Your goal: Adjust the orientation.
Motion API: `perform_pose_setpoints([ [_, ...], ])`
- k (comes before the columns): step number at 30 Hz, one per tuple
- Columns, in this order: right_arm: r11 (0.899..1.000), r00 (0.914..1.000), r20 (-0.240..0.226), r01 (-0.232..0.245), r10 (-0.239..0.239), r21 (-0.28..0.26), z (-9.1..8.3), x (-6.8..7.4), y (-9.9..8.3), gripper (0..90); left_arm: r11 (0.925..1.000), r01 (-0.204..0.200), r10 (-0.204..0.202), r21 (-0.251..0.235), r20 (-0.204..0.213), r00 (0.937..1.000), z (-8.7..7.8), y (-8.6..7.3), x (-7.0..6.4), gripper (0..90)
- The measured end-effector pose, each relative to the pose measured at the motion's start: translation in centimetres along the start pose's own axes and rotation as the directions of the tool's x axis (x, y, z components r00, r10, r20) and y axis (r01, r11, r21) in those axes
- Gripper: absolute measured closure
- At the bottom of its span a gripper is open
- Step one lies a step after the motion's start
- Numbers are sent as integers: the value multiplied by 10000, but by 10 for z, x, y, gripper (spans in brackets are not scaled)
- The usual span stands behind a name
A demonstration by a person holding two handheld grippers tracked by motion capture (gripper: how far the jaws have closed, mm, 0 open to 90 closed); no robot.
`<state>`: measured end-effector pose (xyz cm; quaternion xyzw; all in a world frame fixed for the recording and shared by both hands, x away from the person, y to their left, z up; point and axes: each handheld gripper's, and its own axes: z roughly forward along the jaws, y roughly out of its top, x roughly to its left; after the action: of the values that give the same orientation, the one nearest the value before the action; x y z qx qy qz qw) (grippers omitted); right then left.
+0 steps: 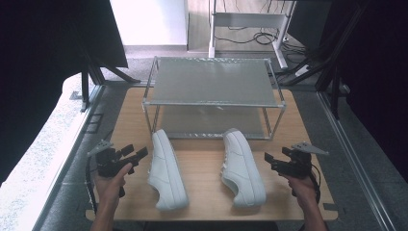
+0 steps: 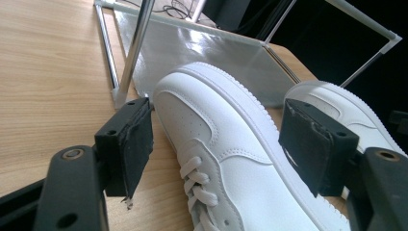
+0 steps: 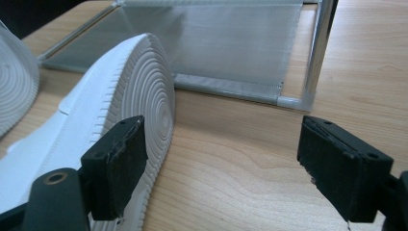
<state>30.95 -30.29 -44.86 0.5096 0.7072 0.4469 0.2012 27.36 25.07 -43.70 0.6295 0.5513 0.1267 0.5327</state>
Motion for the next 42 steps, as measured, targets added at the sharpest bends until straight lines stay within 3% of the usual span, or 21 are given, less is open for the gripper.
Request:
perform_pose_setpoints([
  [3, 9999, 9997, 203, 141, -142, 72, 1, 0, -1, 197, 10000, -28, 28, -34, 88, 10000, -1, 0, -1, 278],
  [6, 9999, 9993, 345, -151, 151, -1, 1, -4, -3, 223, 9996, -34, 37, -280, 94, 9999, -3, 0, -1, 284],
  [20, 9996, 9993, 375, -67, 57, 279, 5, -3, -7, 235, 9995, 67, -60, -319, 247, 9997, -5, -1, -1, 292],
  [24, 9983, 9995, 196, 250, -261, 528, 8, 1, -8, 235, 9995, 139, -130, -276, 317, 9994, -6, -2, 1, 334],
  [26, 9969, 9986, 286, 434, -453, 654, 11, 3, -10, 235, 9993, 177, -166, -315, 353, 9992, -6, -1, 1, 403],
  [31, 9974, 9987, 420, 267, -295, 673, 9, 1, -11, 236, 9996, 92, -80, -275, 434, 9990, -5, -1, -2, 624],
  [32, 9984, 9989, 462, -24, -2, 561, 8, -1, -11, 242, 10000, 16, -16, -5, 666, 9978, -2, -1, -4, 646],
  [36, 9987, 9979, 594, -287, 261, 431, 7, -4, -11, 247, 9995, -114, 85, 298, 969, 9953, -4, -1, -9, 673],
  [42, 9971, 9972, 646, -408, 366, 648, 10, -3, -14, 248, 9977, -276, 213, 614, 1008, 9947, -15, -5, -13, 762],
])
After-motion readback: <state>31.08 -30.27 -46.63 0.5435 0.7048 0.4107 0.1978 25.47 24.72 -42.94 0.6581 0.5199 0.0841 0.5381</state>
